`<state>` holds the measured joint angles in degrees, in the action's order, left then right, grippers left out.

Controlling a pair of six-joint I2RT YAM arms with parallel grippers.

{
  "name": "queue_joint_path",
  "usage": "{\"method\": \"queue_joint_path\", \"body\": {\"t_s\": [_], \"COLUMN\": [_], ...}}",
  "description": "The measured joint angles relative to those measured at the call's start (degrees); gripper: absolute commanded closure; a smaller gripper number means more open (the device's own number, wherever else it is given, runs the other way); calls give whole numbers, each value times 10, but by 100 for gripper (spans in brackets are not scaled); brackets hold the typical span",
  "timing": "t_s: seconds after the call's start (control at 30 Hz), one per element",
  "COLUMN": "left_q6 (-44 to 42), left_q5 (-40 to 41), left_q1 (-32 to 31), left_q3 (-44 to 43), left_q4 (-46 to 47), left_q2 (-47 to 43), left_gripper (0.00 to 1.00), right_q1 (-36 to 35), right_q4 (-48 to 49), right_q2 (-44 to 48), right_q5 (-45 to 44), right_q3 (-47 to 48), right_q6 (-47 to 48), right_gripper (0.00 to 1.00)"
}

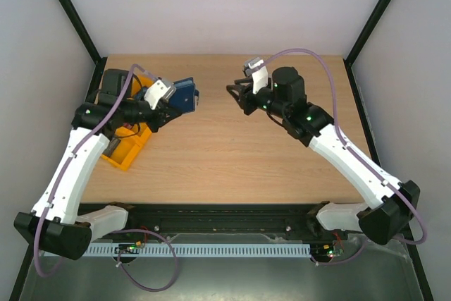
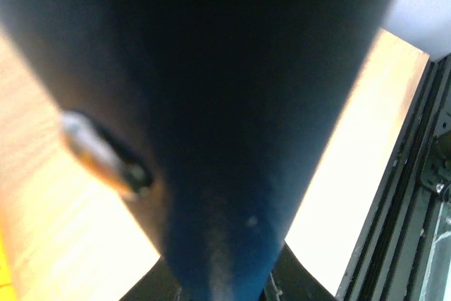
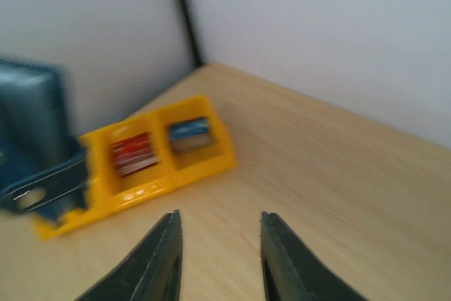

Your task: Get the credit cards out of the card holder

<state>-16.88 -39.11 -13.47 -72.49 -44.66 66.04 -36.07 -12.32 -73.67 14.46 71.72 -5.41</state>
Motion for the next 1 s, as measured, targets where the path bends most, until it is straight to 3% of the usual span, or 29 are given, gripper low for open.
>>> {"method": "queue_joint_path", "body": {"t_s": [0.17,0.3,0.47,0.63,0.8,1.0], "left_q6": [-102,-194,-219,-229,-241,-263], "left_q5": [-23,-102,-152,-188,-208,-213], "left_q1": [0,-3,-5,11,23,25], "left_q3": [-81,-116,-119,-119,-124,-127], "left_q4": [-96,-193,-236,-250,-258,-273], "left_q2": [-8,-40,-58,-44,-41,-45], "left_gripper": [98,98,98,98,98,98], "right_q1": [-1,-10,-38,-55,-71,-75], "right_q4": [26,37,65,102,122,143], "right_q2": [18,19,36,62,50,16], "right_q5": [194,275,369,422,419,413], "right_q3": [7,9,9,9,13,27], "right_q6": [24,24,24,20,2,-30], "right_gripper": [56,42,29,33,47,54]}}
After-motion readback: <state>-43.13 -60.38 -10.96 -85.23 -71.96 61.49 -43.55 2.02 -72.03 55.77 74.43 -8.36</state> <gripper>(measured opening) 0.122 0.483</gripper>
